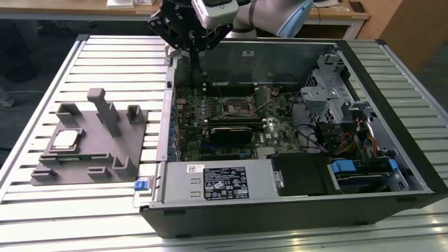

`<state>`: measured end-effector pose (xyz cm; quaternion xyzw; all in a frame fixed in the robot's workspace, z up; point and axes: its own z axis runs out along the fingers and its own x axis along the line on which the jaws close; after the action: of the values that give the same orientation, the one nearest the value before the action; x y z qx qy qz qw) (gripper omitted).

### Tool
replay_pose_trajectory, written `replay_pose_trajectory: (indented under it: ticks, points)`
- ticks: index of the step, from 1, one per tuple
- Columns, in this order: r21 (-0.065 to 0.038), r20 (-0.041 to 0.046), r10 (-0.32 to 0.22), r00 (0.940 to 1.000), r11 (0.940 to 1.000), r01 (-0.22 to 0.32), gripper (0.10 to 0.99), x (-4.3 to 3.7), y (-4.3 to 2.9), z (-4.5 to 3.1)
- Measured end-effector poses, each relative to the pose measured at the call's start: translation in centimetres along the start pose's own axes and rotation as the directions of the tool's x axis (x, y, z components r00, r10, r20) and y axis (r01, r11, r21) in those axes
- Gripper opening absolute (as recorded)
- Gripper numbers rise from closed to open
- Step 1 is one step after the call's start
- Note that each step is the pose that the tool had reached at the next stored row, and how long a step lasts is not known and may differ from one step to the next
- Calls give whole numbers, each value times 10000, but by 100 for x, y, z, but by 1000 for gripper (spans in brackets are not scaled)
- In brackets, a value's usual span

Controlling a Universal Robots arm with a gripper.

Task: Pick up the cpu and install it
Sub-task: 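Reach for the cpu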

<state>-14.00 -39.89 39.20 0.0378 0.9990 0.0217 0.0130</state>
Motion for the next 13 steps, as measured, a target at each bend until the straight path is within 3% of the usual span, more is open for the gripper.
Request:
replay_pose_trajectory:
  ticks: [13]
  points:
    - [0, 0, 1, 10000, 10000, -1, 118, 77, -6, 7]
